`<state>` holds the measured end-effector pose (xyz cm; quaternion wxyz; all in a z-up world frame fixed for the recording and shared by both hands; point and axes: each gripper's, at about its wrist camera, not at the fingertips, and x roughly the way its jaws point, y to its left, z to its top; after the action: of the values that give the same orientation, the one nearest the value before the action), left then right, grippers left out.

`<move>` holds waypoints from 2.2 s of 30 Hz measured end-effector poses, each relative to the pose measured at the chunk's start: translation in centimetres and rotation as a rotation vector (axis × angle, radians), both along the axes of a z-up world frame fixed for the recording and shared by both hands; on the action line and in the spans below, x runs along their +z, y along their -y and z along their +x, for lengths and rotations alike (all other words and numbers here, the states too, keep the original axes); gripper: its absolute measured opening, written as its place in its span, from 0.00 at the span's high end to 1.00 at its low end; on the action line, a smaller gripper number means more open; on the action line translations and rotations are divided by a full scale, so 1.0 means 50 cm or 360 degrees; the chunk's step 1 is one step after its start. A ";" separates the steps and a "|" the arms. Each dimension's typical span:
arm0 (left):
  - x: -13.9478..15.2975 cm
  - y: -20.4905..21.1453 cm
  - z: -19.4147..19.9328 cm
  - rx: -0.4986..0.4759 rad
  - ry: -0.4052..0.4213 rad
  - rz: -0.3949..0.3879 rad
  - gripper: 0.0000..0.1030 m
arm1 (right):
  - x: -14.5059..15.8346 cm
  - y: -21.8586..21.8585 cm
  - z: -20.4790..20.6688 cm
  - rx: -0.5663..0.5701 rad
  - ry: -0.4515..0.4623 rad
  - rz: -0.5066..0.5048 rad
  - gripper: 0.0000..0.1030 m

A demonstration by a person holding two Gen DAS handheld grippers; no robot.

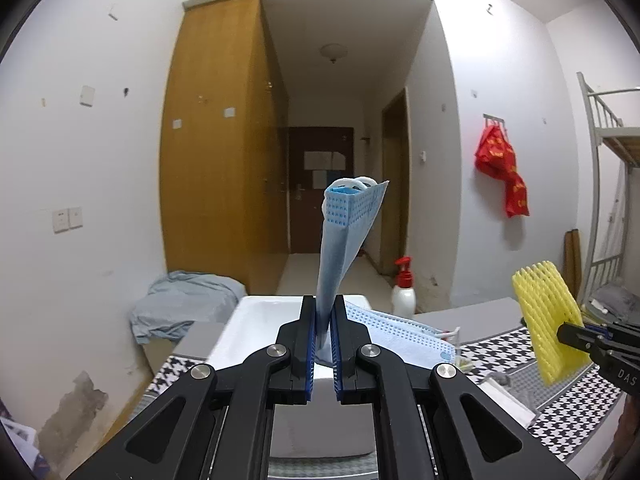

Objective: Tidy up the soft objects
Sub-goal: 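Carry the blue mask and yellow foam net over the white foam box with both grippers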

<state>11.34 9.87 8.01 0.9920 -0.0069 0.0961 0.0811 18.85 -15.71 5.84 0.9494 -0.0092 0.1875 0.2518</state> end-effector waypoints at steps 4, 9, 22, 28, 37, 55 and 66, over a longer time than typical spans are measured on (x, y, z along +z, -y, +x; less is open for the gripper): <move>0.002 -0.021 -0.021 0.0059 0.0010 0.0002 0.93 | 0.002 -0.028 0.001 0.0068 -0.0001 -0.0005 0.86; 0.003 -0.043 -0.035 0.0119 0.0006 0.0011 0.93 | 0.008 -0.061 0.004 0.0137 -0.0009 -0.0002 0.86; 0.007 -0.096 -0.037 0.0200 0.0003 0.0023 0.93 | 0.020 -0.145 0.014 0.0265 0.0000 -0.0045 0.86; 0.002 -0.125 -0.036 0.0246 0.0011 0.0004 0.93 | 0.023 -0.168 0.035 0.0273 -0.0033 -0.0058 0.86; -0.010 -0.159 -0.036 0.0355 -0.0008 0.0003 0.93 | 0.027 -0.227 0.048 0.0353 -0.0021 -0.0128 0.86; -0.002 -0.240 -0.060 0.0531 0.0020 -0.0002 0.93 | 0.035 -0.337 0.106 0.0458 -0.0037 -0.0219 0.86; -0.014 -0.270 -0.058 0.0580 -0.0001 -0.0023 0.93 | 0.020 -0.391 0.144 0.0485 -0.0056 -0.0252 0.86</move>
<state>8.45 23.39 7.30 0.9608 -0.0311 0.0942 0.2588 26.07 3.86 6.83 0.8930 -0.1080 0.2198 0.3775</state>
